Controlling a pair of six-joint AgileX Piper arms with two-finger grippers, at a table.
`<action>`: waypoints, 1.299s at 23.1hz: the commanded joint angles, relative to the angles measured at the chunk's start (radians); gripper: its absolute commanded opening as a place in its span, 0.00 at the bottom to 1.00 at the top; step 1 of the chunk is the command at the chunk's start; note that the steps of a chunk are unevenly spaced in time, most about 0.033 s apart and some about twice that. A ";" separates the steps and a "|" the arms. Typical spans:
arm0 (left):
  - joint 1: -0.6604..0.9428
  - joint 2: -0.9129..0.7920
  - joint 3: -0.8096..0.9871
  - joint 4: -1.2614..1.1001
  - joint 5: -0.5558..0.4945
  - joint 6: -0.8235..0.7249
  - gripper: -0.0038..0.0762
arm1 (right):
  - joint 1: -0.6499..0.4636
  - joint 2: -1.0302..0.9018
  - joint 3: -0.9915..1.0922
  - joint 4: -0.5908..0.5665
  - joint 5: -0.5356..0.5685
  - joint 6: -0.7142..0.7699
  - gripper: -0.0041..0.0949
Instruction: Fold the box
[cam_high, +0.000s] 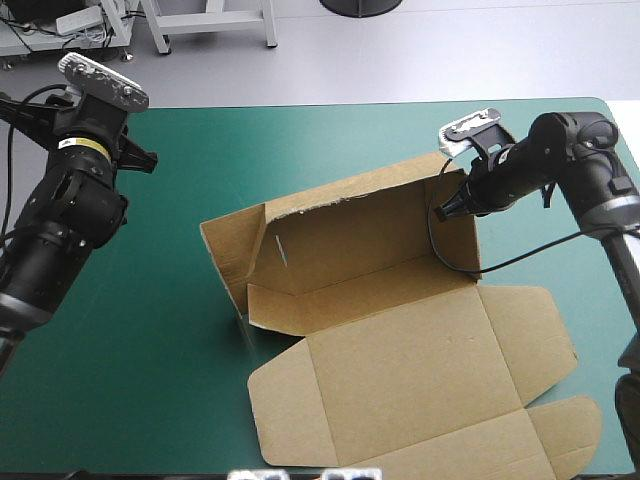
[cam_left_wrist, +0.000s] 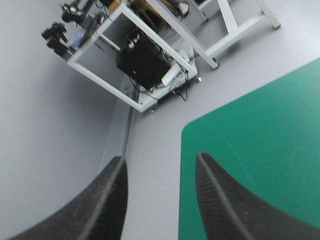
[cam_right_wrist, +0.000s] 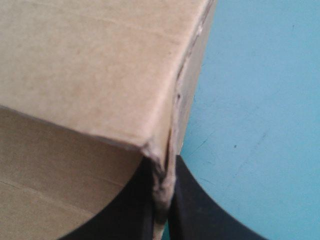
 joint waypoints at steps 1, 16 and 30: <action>0.057 0.031 -0.026 -0.027 -0.049 -0.008 0.44 | -0.004 0.027 -0.031 -0.005 0.028 -0.001 0.04; 0.086 0.116 -0.026 -0.176 -0.122 -0.001 0.44 | -0.004 0.285 -0.031 0.027 -0.281 -0.010 0.04; 0.086 0.116 -0.026 -0.176 -0.113 -0.001 0.44 | -0.002 0.315 -0.031 -0.134 -0.518 -0.108 0.30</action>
